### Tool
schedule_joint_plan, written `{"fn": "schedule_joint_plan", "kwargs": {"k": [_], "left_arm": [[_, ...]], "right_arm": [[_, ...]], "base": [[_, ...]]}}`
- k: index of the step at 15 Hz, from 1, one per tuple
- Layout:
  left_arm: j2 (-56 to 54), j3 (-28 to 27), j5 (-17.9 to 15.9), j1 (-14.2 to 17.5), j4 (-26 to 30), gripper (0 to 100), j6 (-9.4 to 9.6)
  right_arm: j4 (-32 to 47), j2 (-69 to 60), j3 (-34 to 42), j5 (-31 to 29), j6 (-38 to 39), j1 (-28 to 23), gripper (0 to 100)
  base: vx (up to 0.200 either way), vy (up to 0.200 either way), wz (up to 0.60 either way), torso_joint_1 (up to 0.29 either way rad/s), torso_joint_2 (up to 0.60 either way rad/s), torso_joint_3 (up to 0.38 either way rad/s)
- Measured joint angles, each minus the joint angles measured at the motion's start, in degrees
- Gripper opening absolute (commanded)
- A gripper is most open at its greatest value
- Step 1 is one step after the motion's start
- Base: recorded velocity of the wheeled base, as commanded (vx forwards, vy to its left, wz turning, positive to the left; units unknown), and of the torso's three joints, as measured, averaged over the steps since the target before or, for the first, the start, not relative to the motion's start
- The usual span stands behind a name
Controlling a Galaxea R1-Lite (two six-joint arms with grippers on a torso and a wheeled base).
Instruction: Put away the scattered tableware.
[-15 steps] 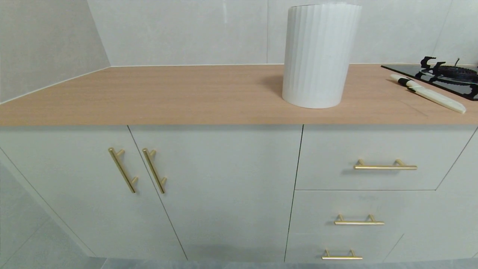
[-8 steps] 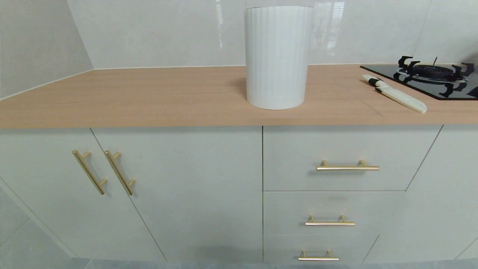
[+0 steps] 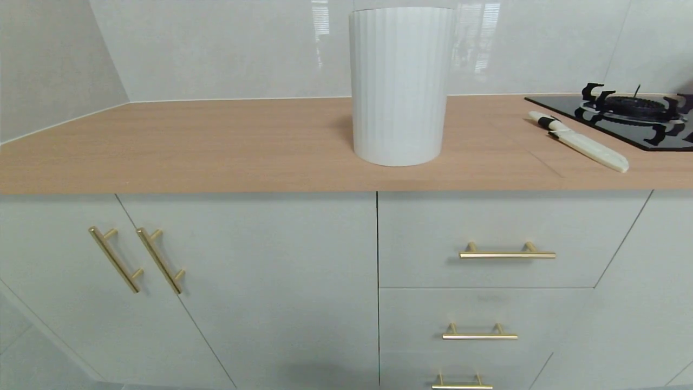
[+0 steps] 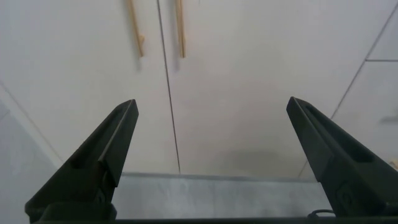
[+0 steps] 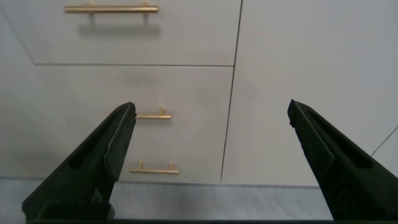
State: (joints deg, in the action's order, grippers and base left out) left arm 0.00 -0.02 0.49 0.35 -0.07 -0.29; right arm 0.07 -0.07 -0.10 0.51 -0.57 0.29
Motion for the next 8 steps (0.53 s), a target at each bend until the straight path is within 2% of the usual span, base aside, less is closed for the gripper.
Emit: {"fn": "schedule_joint_plan", "kwargs": {"k": [1, 5, 6, 8], "left_arm": [[0.0, 0.0, 0.0, 0.0, 0.0, 100, -0.02], [0.0, 0.0, 0.0, 0.0, 0.0, 100, -0.02], [0.0, 0.0, 0.0, 0.0, 0.0, 100, -0.02], [0.0, 0.0, 0.0, 0.0, 0.0, 100, -0.02]], "right_arm": [[0.0, 0.0, 0.0, 0.0, 0.0, 0.0, 100], [0.0, 0.0, 0.0, -0.1, 0.0, 0.0, 100], [0.0, 0.0, 0.0, -0.1, 0.0, -0.1, 100], [0.0, 0.0, 0.0, 0.0, 0.0, 0.0, 100]], "base": [[0.200, 0.000, 0.00, 0.007, 0.01, 0.002], [0.000, 0.000, 0.00, 0.000, 0.00, 0.000], [0.000, 0.000, -0.60, -0.002, 0.00, 0.002], [0.000, 0.000, 0.00, 0.000, 0.00, 0.000]]}}
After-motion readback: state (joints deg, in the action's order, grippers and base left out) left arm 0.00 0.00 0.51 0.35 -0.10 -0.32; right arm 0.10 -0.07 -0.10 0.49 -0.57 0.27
